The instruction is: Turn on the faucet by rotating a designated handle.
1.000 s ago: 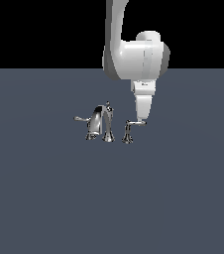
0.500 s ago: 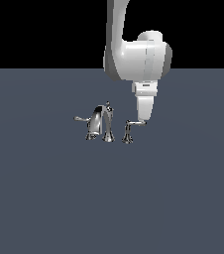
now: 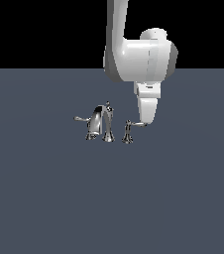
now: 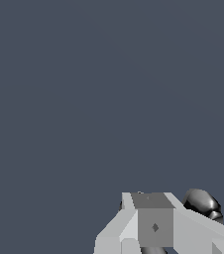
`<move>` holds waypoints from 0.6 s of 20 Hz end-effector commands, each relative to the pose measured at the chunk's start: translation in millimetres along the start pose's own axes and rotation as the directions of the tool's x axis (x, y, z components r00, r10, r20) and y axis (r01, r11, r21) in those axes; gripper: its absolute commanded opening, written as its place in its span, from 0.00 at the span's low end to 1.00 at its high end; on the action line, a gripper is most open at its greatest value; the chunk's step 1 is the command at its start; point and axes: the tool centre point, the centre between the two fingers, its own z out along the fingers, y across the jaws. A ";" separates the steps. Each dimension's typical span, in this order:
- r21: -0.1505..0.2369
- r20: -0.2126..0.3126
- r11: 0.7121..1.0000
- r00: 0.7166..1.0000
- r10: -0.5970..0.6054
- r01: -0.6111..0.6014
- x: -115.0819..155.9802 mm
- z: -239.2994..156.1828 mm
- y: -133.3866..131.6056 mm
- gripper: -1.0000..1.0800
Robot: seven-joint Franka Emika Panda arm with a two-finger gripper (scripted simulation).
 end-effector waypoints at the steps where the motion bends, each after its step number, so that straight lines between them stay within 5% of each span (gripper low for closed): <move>1: -0.010 -0.003 1.000 1.000 0.009 -0.009 8.1 0.0 9.0 0.00; 12: -0.005 -0.001 1.000 1.000 0.004 -0.004 -5.7 -0.5 33.0 0.00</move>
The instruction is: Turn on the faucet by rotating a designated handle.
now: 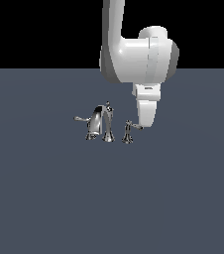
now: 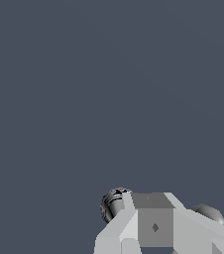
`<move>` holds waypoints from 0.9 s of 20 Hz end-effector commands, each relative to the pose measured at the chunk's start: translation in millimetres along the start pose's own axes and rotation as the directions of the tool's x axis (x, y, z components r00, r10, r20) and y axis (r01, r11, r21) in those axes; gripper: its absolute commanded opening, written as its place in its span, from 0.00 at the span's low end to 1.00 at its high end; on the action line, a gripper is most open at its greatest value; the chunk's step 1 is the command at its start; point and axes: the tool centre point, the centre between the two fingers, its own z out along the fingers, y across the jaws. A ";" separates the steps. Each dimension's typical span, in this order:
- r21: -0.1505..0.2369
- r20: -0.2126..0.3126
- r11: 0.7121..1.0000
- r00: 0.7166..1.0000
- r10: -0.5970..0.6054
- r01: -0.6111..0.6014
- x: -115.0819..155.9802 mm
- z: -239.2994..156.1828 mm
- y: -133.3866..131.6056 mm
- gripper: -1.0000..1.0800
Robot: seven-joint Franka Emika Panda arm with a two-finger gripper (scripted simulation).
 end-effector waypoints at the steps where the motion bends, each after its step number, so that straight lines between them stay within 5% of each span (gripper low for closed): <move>1: -0.015 -0.001 1.000 1.000 0.002 -0.002 -1.1 -0.2 14.0 0.00; 9: -0.015 -0.004 1.000 1.000 0.013 -0.013 1.6 -0.4 29.5 0.00; 18: -0.018 -0.002 1.000 1.000 0.007 -0.007 -42.4 -0.9 49.7 0.00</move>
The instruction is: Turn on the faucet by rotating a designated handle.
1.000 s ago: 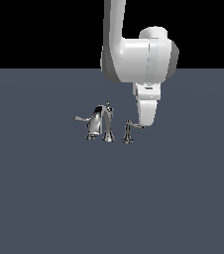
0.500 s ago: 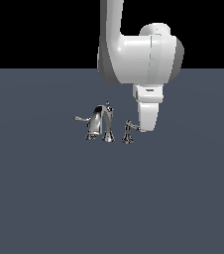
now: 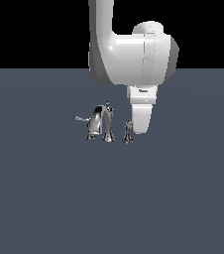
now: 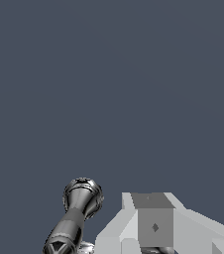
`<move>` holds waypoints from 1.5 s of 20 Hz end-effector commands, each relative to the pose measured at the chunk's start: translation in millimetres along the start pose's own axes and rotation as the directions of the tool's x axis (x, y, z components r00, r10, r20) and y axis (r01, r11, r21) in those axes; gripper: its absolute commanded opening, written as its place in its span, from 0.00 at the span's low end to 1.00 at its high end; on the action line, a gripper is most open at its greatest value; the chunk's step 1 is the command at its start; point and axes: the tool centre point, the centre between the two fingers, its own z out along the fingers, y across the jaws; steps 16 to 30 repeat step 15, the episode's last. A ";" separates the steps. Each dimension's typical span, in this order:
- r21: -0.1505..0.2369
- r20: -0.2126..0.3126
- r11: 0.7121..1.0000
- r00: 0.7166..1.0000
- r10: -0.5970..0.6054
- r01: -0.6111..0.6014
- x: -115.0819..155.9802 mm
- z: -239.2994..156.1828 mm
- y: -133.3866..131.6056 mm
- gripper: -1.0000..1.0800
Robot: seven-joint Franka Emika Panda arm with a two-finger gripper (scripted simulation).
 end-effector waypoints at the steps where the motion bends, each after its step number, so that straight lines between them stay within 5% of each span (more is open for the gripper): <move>1: -0.004 0.008 0.999 0.999 -0.033 0.033 -31.8 -0.5 8.5 0.00; 3: 0.000 0.000 1.000 1.000 0.002 -0.002 -6.4 -0.1 3.5 0.00; 14: -0.004 0.008 0.999 0.999 -0.032 0.032 -78.9 -0.7 -8.3 0.00; 30: -0.004 0.008 0.999 0.999 -0.032 0.032 -78.9 -0.7 -8.3 0.00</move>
